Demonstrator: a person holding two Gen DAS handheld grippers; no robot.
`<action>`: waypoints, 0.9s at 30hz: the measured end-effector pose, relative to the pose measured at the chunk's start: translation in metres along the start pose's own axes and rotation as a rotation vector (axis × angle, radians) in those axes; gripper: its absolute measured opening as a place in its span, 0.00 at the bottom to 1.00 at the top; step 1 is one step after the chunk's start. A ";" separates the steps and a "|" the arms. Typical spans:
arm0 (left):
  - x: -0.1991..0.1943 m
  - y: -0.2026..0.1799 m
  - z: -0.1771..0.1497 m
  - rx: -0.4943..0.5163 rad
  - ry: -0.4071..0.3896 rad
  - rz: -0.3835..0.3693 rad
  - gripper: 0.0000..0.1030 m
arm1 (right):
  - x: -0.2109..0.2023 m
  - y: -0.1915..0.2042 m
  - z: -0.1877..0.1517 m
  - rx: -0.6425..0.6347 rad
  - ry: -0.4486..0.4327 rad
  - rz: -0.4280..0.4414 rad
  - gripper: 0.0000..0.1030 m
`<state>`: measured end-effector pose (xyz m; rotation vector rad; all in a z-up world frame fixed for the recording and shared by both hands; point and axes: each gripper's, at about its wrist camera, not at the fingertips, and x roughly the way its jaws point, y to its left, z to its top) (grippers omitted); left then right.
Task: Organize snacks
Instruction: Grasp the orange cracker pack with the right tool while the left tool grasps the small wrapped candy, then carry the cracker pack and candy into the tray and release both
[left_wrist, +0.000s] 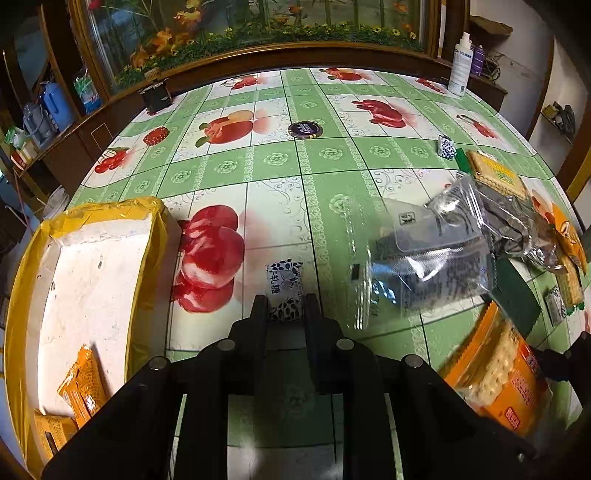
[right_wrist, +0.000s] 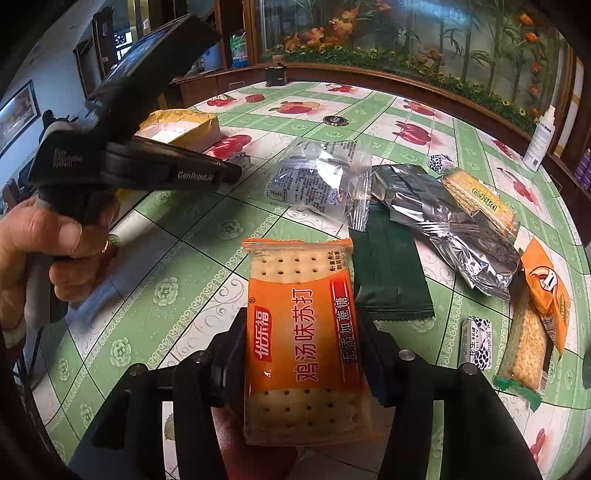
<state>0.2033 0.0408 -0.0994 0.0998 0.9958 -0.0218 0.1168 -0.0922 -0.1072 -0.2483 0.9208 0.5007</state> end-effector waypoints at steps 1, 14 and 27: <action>-0.002 0.002 -0.003 -0.012 0.004 -0.019 0.16 | -0.001 -0.001 -0.001 0.005 -0.002 0.000 0.54; -0.047 0.032 -0.040 -0.168 -0.012 -0.136 0.16 | -0.033 -0.023 -0.016 0.161 -0.054 0.073 0.53; -0.115 0.041 -0.065 -0.219 -0.128 -0.059 0.16 | -0.069 0.000 -0.012 0.141 -0.133 0.087 0.53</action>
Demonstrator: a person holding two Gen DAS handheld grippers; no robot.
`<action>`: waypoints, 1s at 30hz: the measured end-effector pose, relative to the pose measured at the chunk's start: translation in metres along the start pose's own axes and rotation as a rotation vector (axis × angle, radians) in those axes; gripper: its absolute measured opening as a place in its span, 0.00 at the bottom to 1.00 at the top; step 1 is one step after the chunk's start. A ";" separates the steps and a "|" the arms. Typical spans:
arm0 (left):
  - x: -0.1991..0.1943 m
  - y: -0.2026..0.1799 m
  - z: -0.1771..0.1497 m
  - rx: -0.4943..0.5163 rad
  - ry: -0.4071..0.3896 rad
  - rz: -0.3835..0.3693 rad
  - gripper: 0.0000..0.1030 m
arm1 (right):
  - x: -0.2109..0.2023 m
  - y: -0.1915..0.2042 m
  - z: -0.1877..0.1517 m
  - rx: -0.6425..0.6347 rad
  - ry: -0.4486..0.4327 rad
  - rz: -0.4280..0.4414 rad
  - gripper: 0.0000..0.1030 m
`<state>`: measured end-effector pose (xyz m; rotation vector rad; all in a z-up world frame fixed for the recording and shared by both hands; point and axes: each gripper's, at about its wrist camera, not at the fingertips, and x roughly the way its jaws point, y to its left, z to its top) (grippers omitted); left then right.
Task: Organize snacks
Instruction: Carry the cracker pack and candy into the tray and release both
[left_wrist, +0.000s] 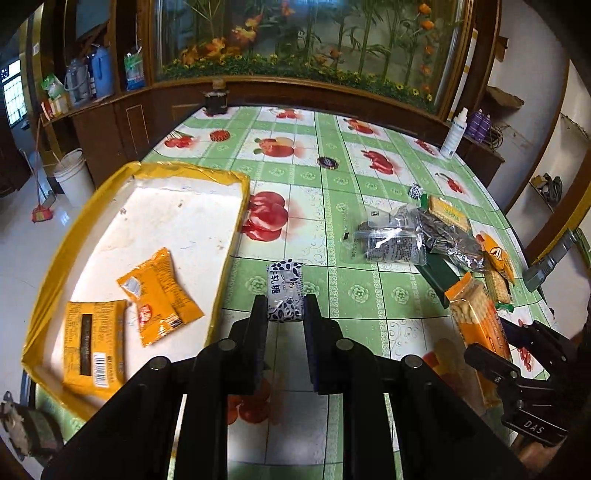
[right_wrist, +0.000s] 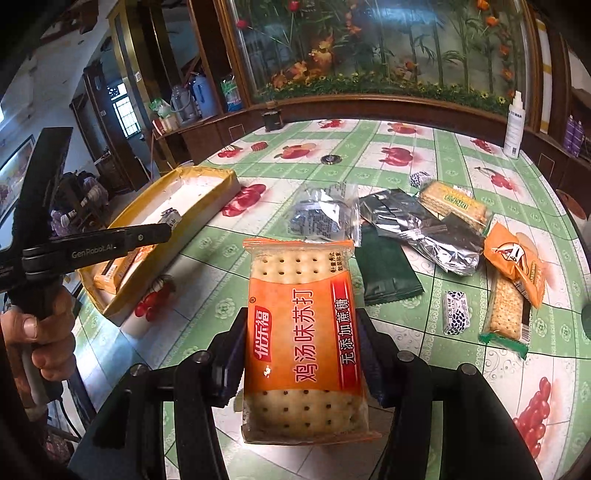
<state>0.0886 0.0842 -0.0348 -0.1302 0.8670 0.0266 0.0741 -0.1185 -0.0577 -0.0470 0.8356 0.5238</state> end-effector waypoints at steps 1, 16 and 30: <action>-0.005 0.001 -0.001 0.001 -0.010 0.008 0.16 | -0.001 0.002 0.000 -0.002 -0.003 0.002 0.53; -0.041 0.020 -0.010 -0.013 -0.108 0.102 0.16 | -0.013 0.040 0.010 -0.055 -0.040 0.033 0.53; -0.057 0.039 -0.011 -0.042 -0.164 0.153 0.16 | -0.009 0.065 0.021 -0.102 -0.044 0.055 0.53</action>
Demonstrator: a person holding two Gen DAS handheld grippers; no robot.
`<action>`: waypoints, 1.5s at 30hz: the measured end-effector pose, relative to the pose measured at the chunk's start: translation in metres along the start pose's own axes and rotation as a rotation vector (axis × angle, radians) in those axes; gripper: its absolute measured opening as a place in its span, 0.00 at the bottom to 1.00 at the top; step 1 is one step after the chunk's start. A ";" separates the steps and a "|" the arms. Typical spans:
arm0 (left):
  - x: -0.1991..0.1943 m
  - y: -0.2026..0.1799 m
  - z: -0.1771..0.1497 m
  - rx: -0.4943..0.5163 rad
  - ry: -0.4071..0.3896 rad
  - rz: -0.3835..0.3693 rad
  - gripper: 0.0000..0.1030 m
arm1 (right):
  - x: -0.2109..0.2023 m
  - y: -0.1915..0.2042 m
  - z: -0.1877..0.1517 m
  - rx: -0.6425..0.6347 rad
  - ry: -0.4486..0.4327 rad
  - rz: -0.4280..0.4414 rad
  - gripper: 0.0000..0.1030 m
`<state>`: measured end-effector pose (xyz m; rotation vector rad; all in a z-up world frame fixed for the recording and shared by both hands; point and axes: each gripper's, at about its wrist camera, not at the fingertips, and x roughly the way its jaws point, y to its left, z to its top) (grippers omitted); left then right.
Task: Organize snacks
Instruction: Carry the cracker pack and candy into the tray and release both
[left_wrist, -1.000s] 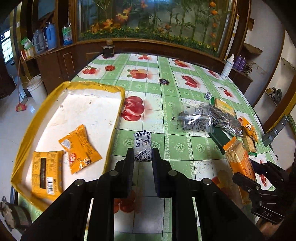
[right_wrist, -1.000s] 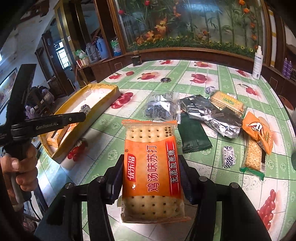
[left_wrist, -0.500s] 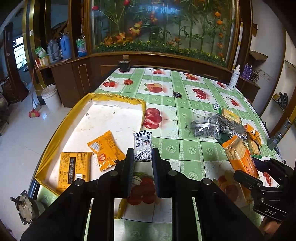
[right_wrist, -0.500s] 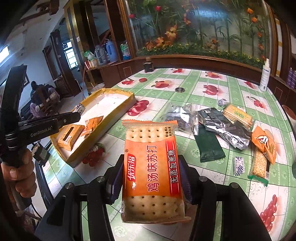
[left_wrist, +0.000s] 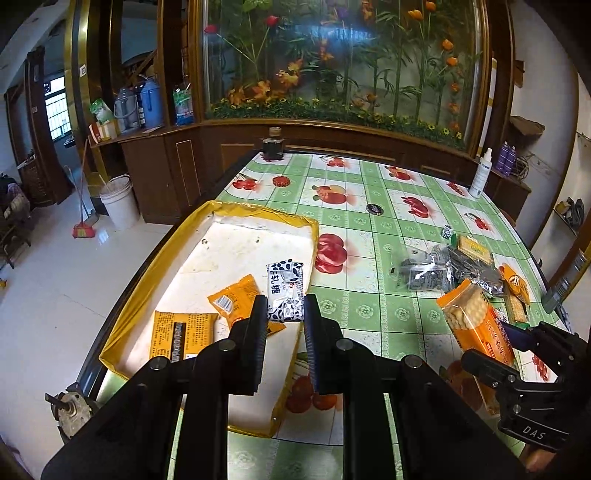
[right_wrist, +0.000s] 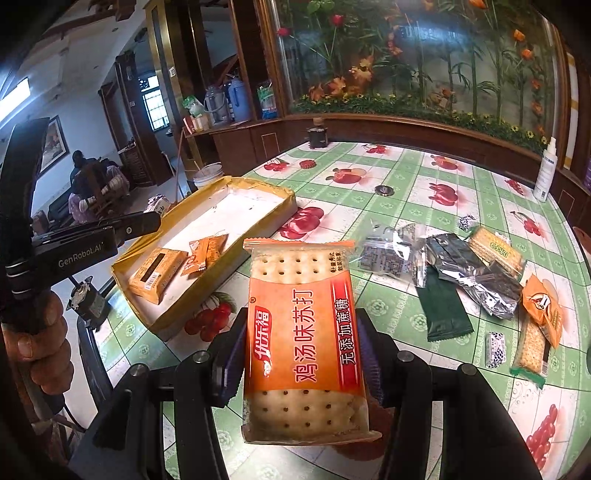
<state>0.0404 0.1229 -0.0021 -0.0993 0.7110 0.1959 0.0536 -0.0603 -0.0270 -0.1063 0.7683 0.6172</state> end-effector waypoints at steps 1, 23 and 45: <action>-0.001 0.000 0.000 -0.002 -0.002 0.004 0.16 | 0.001 0.002 0.001 -0.004 0.001 0.004 0.53; 0.052 0.073 0.008 -0.166 0.101 0.040 0.16 | 0.069 0.052 0.055 -0.051 0.025 0.155 0.53; 0.133 0.116 0.015 -0.233 0.290 0.151 0.62 | 0.227 0.100 0.113 -0.092 0.176 0.198 0.55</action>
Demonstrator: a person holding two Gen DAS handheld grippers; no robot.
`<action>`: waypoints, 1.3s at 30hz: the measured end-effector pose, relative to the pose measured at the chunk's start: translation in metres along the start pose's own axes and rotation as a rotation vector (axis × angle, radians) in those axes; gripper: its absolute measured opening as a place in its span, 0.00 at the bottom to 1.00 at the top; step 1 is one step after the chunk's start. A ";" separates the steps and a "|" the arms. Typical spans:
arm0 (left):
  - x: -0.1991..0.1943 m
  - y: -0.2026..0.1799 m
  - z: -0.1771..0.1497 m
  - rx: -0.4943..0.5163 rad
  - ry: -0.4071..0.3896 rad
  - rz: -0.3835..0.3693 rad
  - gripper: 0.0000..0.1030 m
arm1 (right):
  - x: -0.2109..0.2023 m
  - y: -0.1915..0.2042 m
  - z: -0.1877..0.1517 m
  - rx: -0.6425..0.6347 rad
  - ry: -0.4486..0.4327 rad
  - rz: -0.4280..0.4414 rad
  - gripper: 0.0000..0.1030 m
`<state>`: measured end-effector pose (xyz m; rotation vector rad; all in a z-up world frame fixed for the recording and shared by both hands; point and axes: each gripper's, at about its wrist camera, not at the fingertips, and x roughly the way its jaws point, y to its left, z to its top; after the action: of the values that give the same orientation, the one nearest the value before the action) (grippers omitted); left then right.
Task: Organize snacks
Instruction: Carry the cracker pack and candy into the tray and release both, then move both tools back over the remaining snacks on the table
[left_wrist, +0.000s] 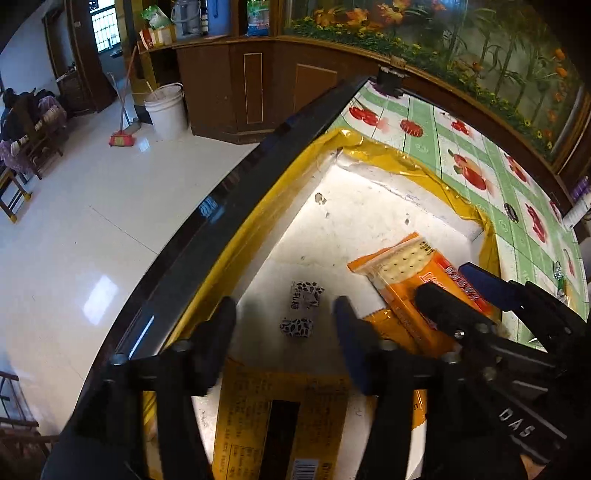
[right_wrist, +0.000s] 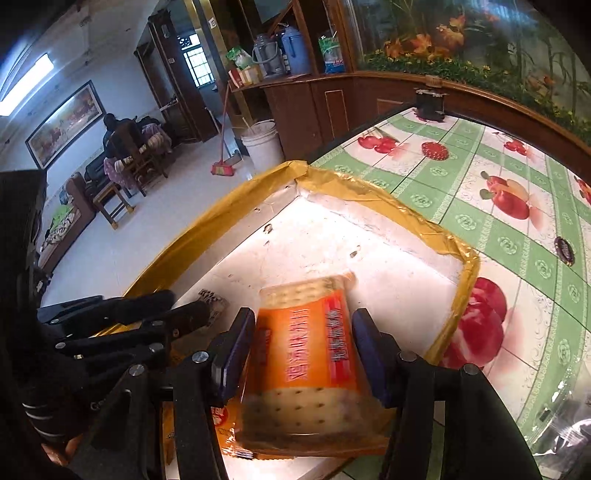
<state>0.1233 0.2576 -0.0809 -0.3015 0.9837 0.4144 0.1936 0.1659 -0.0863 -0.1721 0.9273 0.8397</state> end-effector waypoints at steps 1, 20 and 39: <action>-0.004 0.001 -0.002 -0.004 -0.011 -0.005 0.63 | -0.004 -0.002 -0.001 0.006 -0.008 0.002 0.55; -0.090 -0.068 -0.049 0.161 -0.192 -0.072 0.77 | -0.167 -0.045 -0.082 0.044 -0.182 -0.368 0.71; -0.116 -0.151 -0.089 0.320 -0.176 -0.104 0.77 | -0.276 -0.113 -0.162 0.214 -0.247 -0.711 0.78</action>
<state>0.0719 0.0634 -0.0199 -0.0252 0.8423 0.1808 0.0831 -0.1428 0.0011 -0.1898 0.6457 0.0973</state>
